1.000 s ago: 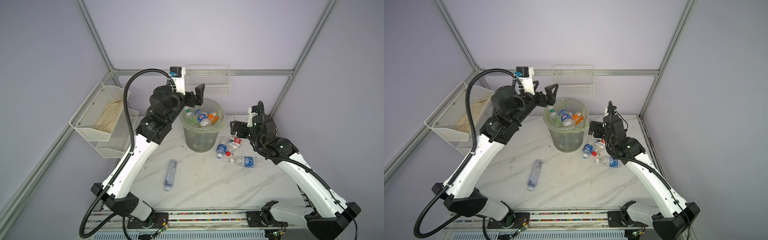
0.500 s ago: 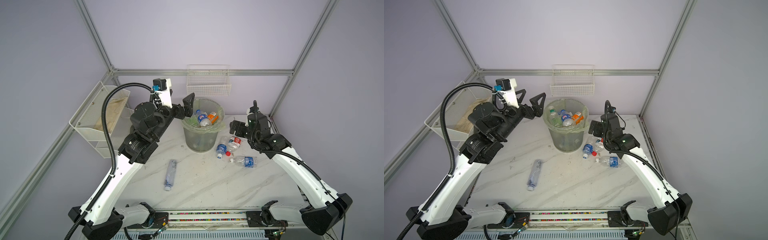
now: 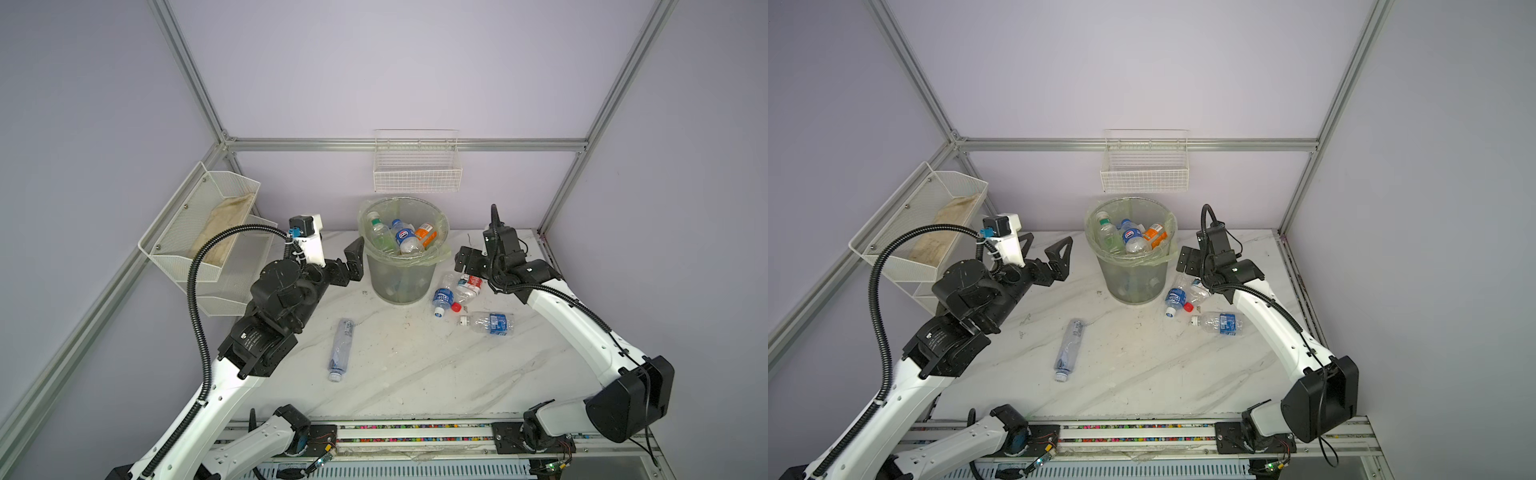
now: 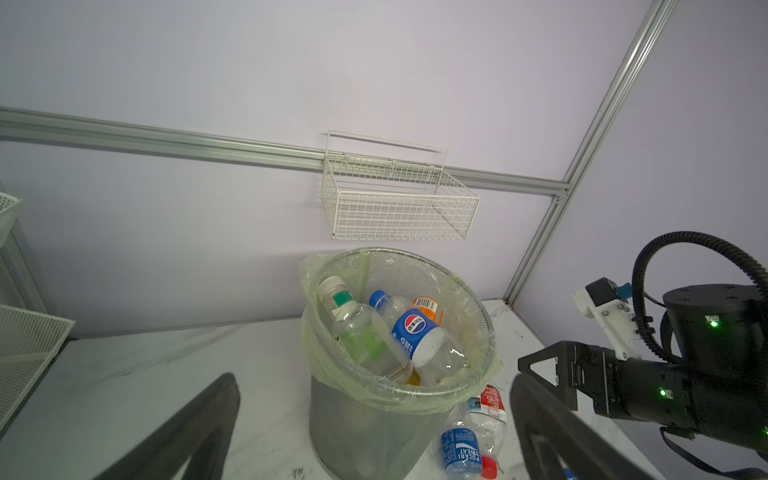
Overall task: Throw the plastic bottles in the bin
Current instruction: Pick up the plastic bottle from the center of the table.
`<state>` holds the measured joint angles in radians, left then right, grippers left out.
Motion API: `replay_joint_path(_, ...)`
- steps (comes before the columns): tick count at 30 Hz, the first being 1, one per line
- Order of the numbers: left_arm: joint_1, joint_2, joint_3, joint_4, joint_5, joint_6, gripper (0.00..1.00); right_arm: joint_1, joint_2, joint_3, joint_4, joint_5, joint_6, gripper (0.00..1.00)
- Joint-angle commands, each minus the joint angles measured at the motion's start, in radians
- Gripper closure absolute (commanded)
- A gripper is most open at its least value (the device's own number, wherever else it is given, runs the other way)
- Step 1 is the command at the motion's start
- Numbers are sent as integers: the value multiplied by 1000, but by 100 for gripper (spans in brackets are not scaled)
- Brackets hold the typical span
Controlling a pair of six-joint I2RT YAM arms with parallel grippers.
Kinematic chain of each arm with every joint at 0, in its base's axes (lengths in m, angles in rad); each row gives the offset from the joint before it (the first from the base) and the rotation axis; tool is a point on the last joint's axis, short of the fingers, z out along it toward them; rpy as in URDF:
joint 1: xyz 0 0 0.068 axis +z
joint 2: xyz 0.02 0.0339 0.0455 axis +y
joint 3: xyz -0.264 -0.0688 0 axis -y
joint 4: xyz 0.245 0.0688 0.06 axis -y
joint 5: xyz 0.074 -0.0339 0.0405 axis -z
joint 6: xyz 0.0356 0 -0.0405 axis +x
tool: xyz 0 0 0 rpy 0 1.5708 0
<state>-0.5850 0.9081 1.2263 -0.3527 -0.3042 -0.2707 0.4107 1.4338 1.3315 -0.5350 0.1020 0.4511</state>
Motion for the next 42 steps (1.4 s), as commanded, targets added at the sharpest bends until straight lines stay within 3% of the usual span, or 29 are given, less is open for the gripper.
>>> replay_joint_path(1, -3, -47, -81, -30, -40, -52, 0, -7, 38, -37, 34, -39, 0, 7)
replay_joint_path(19, -3, -243, -307, -162, -129, -208, 0, -27, 276, -74, 182, -112, 27, 21)
replay_joint_path(36, -3, -322, -350, -233, -171, -244, 0, -27, 535, -42, 270, -128, 56, 28)
replay_joint_path(42, -3, -333, -355, -242, -184, -245, 0, -28, 561, -70, 287, -112, 60, 33)
